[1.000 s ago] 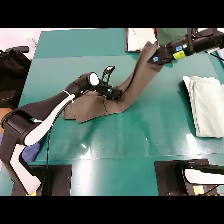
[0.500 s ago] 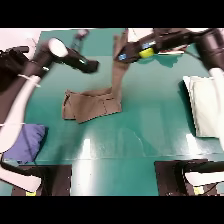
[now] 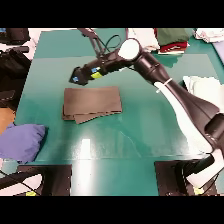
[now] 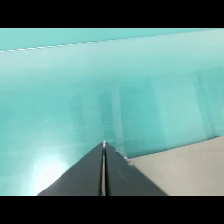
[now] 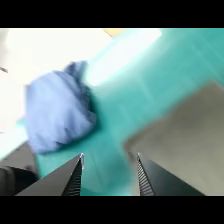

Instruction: Fold the shirts.

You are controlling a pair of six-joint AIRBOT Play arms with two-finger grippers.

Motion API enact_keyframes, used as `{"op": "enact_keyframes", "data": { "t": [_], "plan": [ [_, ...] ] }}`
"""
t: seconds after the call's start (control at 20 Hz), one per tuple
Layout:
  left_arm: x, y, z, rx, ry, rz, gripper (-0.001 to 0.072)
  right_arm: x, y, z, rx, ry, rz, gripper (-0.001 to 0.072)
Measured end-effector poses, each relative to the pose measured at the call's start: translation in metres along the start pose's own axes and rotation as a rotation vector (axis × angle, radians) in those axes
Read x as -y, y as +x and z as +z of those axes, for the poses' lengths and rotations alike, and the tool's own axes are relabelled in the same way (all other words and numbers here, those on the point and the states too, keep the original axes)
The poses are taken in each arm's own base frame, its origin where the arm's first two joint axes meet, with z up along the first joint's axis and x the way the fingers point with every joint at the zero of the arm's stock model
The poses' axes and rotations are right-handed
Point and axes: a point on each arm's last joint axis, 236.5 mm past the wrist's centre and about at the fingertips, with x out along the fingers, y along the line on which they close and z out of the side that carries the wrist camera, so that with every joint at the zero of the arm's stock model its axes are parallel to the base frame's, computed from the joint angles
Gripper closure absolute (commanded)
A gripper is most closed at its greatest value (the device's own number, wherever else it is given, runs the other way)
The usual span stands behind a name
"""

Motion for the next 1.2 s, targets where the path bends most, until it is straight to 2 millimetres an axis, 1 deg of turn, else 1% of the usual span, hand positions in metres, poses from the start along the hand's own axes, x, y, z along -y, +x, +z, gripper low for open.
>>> {"op": "enact_keyframes", "data": {
  "t": [0.05, 0.1, 0.2, 0.25, 0.3, 0.35, 0.4, 0.5, 0.55, 0.6, 0.7, 0.8, 0.9, 0.95, 1.0, 1.05, 1.1, 1.15, 1.2],
  "plan": [
    [0.002, -0.003, 0.0, 0.003, 0.002, -0.004, 0.0678, 0.019, -0.009, -0.008, -0.015, 0.014, -0.046, 0.0312],
    [0.007, -0.003, -0.001, 0.004, 0.007, -0.013, 0.0678, 0.045, -0.02, -0.022, -0.044, 0.041, -0.1, 0.03],
    [0.021, 0.001, -0.004, 0.002, 0.023, -0.039, 0.0678, 0.094, -0.046, -0.049, -0.087, 0.138, -0.192, 0.0075],
    [0.031, 0.003, -0.006, 0.004, 0.033, -0.056, 0.0678, 0.121, -0.059, -0.069, -0.117, 0.207, -0.231, 0.0077],
    [0.039, 0.007, -0.009, 0.0, 0.043, -0.072, 0.0677, 0.143, -0.069, -0.088, -0.14, 0.28, -0.259, 0.0079],
    [0.049, 0.011, -0.012, -0.004, 0.053, -0.089, 0.0677, 0.163, -0.078, -0.104, -0.152, 0.351, -0.278, 0.0081],
    [0.057, 0.014, -0.014, -0.001, 0.062, -0.103, 0.0678, 0.177, -0.082, -0.12, -0.163, 0.425, -0.281, 0.0083],
    [0.069, 0.02, -0.02, -0.006, 0.078, -0.125, 0.0678, 0.198, -0.079, -0.148, -0.188, 0.545, -0.27, 0.0088],
    [0.073, 0.022, -0.021, -0.003, 0.082, -0.131, 0.0678, 0.204, -0.074, -0.157, -0.193, 0.591, -0.255, 0.0089],
    [0.077, 0.024, -0.022, -0.004, 0.086, -0.137, 0.0677, 0.208, -0.066, -0.163, -0.198, 0.632, -0.235, 0.0091],
    [0.08, 0.026, -0.023, -0.002, 0.092, -0.142, 0.0677, 0.213, -0.046, -0.174, -0.22, 0.689, -0.199, 0.014],
    [0.082, 0.026, -0.025, -0.006, 0.095, -0.145, 0.0678, 0.213, -0.022, -0.177, -0.236, 0.712, -0.168, 0.0144],
    [0.083, 0.027, -0.026, -0.007, 0.096, -0.148, 0.0678, 0.208, 0.001, -0.175, -0.252, 0.716, -0.13, 0.0327],
    [0.084, 0.027, -0.026, -0.009, 0.096, -0.149, 0.0678, 0.206, 0.011, -0.175, -0.259, 0.717, -0.117, 0.0482],
    [0.085, 0.027, -0.027, -0.009, 0.093, -0.154, 0.0678, 0.206, 0.021, -0.173, -0.264, 0.697, -0.118, 0.068],
    [0.087, 0.027, -0.027, -0.01, 0.088, -0.164, 0.0678, 0.204, 0.029, -0.17, -0.265, 0.68, -0.115, 0.0696],
    [0.091, 0.026, -0.027, -0.01, 0.081, -0.179, 0.0678, 0.203, 0.033, -0.162, -0.255, 0.648, -0.112, 0.0696],
    [0.095, 0.025, -0.027, -0.01, 0.075, -0.192, 0.0678, 0.202, 0.035, -0.15, -0.23, 0.619, -0.111, 0.0696],
    [0.1, 0.025, -0.028, -0.01, 0.076, -0.205, 0.0678, 0.202, 0.032, -0.136, -0.205, 0.586, -0.114, 0.0696]
  ]
}}
